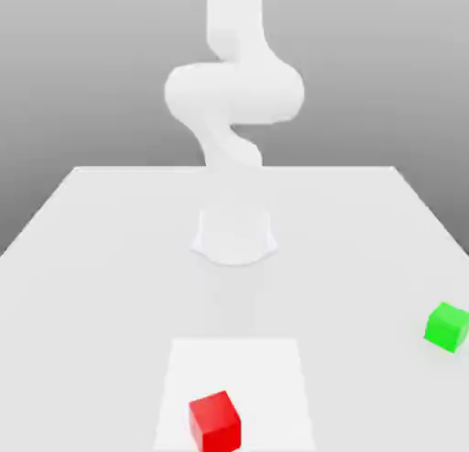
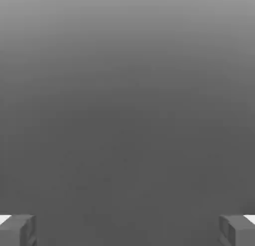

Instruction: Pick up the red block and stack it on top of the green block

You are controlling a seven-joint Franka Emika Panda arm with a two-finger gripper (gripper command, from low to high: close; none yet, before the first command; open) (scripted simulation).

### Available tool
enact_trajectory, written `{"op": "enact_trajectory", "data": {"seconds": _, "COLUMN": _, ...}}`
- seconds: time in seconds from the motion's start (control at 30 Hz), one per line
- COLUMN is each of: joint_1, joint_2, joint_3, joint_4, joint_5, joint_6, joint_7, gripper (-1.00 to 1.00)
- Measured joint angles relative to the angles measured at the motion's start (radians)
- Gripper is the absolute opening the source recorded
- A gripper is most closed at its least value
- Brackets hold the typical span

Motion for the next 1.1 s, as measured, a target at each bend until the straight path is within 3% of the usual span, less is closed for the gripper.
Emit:
{"op": "enact_trajectory", "data": {"seconds": 0.47, "joint_1": 0.098, "joint_2": 0.515, "joint_3": -0.114, "joint_4": -0.074, "joint_5": 0.092, "joint_6": 0.182, "joint_7": -0.305, "gripper": 0.00}}
{"op": "enact_trajectory", "data": {"seconds": 0.83, "joint_1": 0.089, "joint_2": 0.905, "joint_3": -0.124, "joint_4": -0.132, "joint_5": 0.073, "joint_6": 0.329, "joint_7": -0.476, "gripper": 0.00}}
{"op": "enact_trajectory", "data": {"seconds": 1.0, "joint_1": 0.060, "joint_2": 1.084, "joint_3": -0.088, "joint_4": -0.113, "joint_5": 0.112, "joint_6": 0.466, "joint_7": -0.522, "gripper": 0.00}}
{"op": "enact_trajectory", "data": {"seconds": 1.03, "joint_1": 0.056, "joint_2": 1.106, "joint_3": -0.083, "joint_4": -0.110, "joint_5": 0.120, "joint_6": 0.483, "joint_7": -0.527, "gripper": -1.00}}
{"op": "enact_trajectory", "data": {"seconds": 1.1, "joint_1": 0.056, "joint_2": 1.106, "joint_3": -0.083, "joint_4": -0.110, "joint_5": 0.119, "joint_6": 0.483, "joint_7": -0.527, "gripper": -1.00}}
